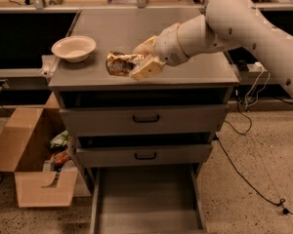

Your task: Place orange can into bottom drawer

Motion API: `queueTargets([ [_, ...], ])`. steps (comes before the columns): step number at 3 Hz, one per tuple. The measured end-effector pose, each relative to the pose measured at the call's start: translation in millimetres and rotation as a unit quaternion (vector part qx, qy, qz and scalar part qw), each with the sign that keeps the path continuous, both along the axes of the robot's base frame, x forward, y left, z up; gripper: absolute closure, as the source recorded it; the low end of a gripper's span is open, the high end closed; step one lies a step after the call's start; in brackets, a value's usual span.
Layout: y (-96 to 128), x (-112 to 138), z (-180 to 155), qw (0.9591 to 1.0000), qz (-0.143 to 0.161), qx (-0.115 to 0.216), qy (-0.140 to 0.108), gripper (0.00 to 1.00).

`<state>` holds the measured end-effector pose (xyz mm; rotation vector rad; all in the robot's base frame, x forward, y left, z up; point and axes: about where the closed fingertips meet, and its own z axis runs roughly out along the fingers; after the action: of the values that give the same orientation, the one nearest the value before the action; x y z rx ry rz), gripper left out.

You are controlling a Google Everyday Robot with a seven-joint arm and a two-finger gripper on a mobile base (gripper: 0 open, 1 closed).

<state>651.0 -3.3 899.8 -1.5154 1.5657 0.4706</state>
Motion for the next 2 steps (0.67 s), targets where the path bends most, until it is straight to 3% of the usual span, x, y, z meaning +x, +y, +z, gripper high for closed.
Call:
queueTargets([
  [1, -4, -5, -6, 0.9997, 0.024, 0.001, 0.006, 1.00],
  [2, -35, -38, -16, 0.9992, 0.031, -0.020, -0.016, 1.00],
])
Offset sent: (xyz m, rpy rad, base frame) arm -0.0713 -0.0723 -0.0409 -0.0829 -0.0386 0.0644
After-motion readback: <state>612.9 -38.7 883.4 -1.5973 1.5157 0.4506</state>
